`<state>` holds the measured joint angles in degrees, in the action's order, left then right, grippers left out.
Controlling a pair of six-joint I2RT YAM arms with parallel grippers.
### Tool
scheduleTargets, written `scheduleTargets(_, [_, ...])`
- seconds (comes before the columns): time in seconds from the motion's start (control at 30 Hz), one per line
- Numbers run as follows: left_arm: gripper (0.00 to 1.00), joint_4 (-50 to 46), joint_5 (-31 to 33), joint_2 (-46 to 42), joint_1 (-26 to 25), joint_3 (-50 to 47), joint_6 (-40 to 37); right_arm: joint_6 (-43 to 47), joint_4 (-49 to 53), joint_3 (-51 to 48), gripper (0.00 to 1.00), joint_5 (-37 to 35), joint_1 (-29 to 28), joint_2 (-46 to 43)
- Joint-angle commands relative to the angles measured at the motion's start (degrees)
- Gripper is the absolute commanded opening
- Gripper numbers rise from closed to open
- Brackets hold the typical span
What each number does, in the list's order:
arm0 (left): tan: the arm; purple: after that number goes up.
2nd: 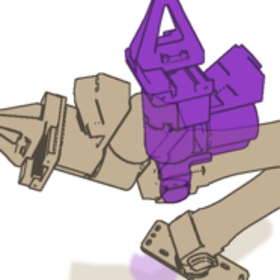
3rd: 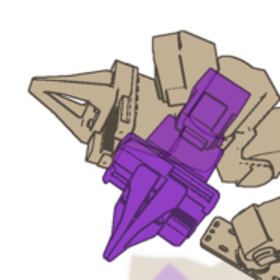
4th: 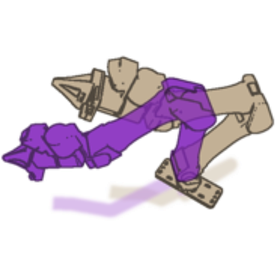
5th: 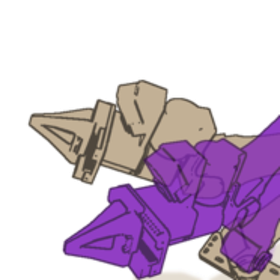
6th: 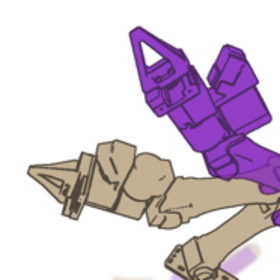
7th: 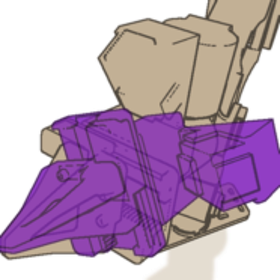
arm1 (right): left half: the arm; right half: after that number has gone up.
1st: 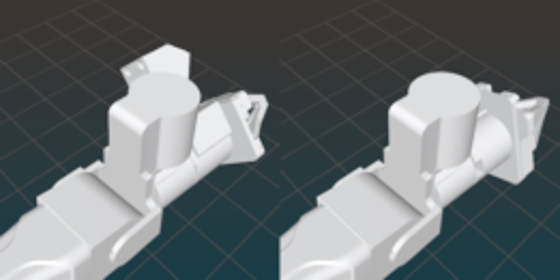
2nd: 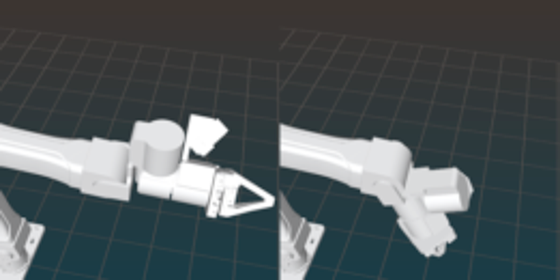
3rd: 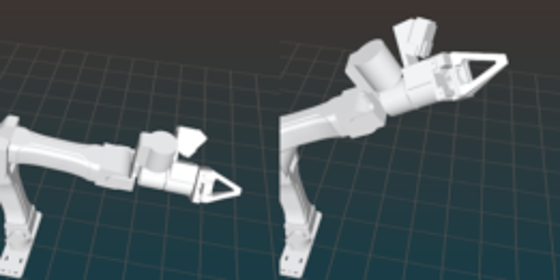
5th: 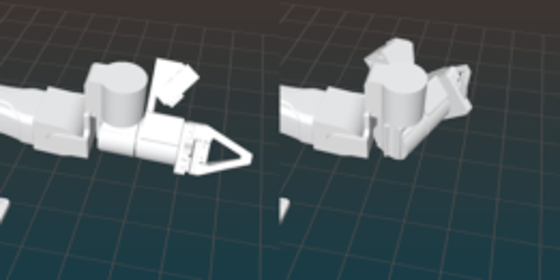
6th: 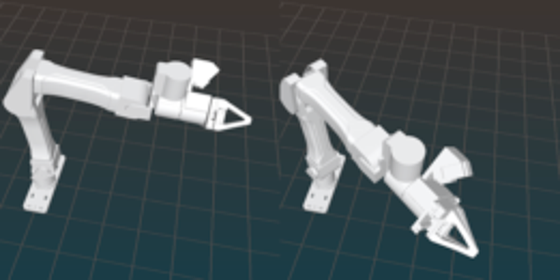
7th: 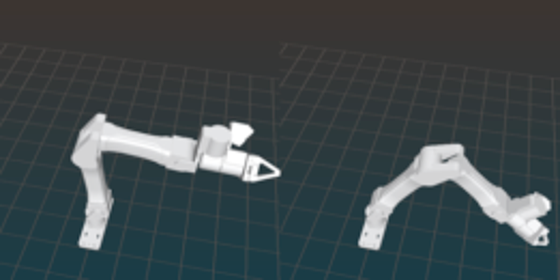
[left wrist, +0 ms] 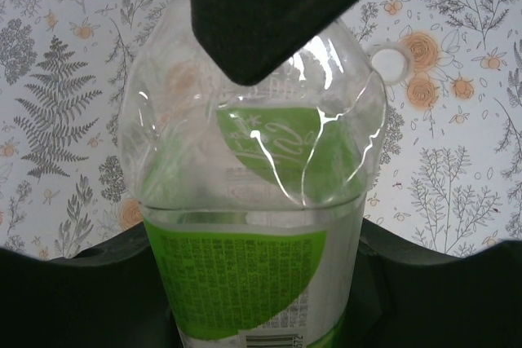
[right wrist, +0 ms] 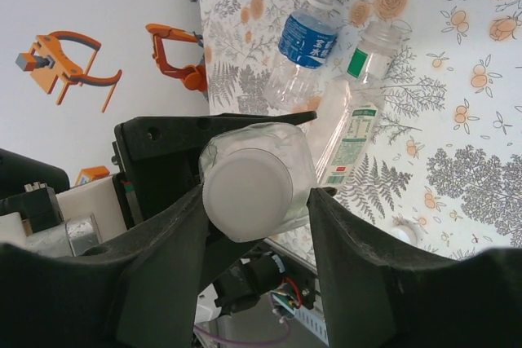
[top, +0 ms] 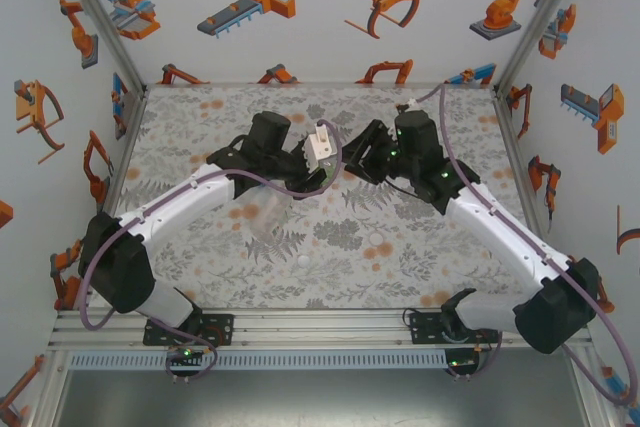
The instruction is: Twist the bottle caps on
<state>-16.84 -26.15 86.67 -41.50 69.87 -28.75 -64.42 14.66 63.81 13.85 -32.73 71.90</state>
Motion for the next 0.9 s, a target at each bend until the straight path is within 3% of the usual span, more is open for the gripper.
scheduleTargets(0.0, [0.00,4.1,-3.4,-0.6,-1.7,2.8,1.6,1.5,1.1,1.6,0.47,1.3,-0.7,1.6])
scheduleTargets(0.27, [0.00,4.2,-2.9,-0.1,-2.2,2.7,1.7,3.0,1.1,1.9,0.41,0.1,-0.8,2.1])
scheduleTargets(0.5, [0.00,4.0,-2.7,0.0,-2.4,2.9,1.5,3.5,1.2,2.7,0.47,0.0,-0.8,3.1])
scheduleTargets(0.87, [0.00,3.7,-2.8,0.1,-2.6,3.0,1.3,5.4,1.4,2.9,0.46,-2.1,-0.7,3.3])
